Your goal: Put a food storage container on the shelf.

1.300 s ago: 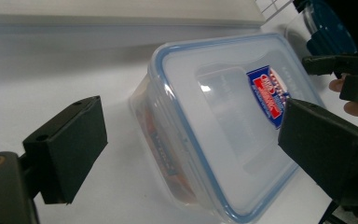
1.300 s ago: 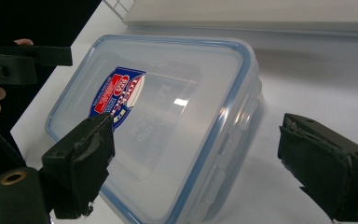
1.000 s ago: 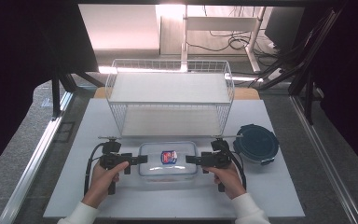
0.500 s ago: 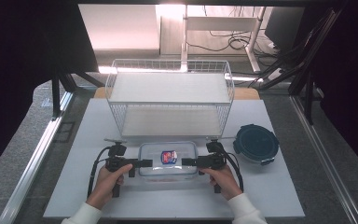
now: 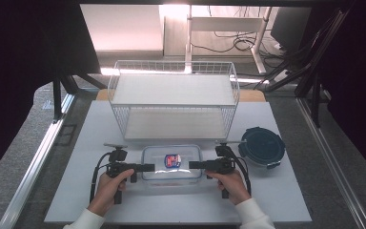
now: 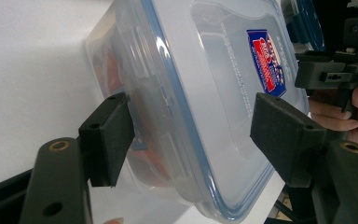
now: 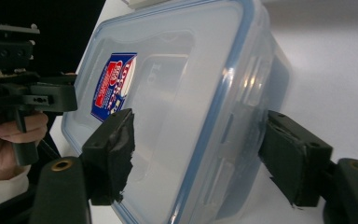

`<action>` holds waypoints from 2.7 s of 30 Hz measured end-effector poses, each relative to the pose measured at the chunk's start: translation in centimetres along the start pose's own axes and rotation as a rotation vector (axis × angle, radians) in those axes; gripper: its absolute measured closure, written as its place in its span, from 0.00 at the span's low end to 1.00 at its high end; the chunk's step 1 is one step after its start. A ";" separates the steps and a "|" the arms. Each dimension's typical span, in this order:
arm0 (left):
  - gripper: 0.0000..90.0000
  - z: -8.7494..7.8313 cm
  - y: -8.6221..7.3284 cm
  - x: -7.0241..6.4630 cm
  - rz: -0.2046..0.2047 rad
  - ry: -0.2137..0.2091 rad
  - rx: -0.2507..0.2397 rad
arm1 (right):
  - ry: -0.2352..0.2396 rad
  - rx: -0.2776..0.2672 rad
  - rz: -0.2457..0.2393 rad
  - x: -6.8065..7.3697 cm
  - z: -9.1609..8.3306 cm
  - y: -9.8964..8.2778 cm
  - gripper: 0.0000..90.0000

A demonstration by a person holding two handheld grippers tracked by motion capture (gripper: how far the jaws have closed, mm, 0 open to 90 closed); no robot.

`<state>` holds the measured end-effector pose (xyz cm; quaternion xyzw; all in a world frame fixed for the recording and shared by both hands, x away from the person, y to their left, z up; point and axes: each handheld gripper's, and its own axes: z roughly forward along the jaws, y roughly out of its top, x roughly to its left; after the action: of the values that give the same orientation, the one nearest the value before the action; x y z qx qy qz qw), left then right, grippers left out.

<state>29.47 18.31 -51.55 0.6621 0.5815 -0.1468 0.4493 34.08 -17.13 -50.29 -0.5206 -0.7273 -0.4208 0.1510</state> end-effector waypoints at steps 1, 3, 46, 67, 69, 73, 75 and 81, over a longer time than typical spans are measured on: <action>0.35 -0.1 0.0 0.0 -0.001 0.000 -0.002 | 0.002 -0.002 0.008 0.0 -0.1 0.0 0.35; 0.38 -0.4 -0.1 -0.2 0.003 0.000 -0.003 | 0.006 -0.007 0.019 0.0 -0.4 0.0 0.38; 0.48 -3.7 -0.1 -3.5 0.110 0.003 -0.098 | -0.031 -0.134 -0.188 4.4 -4.1 -0.3 0.48; 0.48 -4.9 1.6 -5.0 0.148 0.005 -0.128 | -0.033 -0.165 -0.246 5.7 -5.2 1.2 0.48; 0.48 -5.1 1.9 -5.2 0.151 0.004 -0.137 | -0.034 -0.171 -0.255 6.0 -5.4 1.6 0.48; 0.49 -5.7 2.5 -5.8 0.161 0.004 -0.147 | -0.028 -0.177 -0.260 6.4 -5.8 2.1 0.48; 0.49 -6.0 2.8 -6.0 0.164 0.002 -0.151 | -0.026 -0.181 -0.264 6.6 -5.9 2.4 0.48; 0.49 -6.6 3.5 -6.6 0.177 0.001 -0.159 | -0.027 -0.194 -0.280 7.4 -6.4 3.2 0.48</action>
<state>28.59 19.48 -41.71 0.6733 0.5307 -0.0596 0.5113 32.41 -17.10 -40.12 -0.4317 -0.7508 -0.4991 0.0302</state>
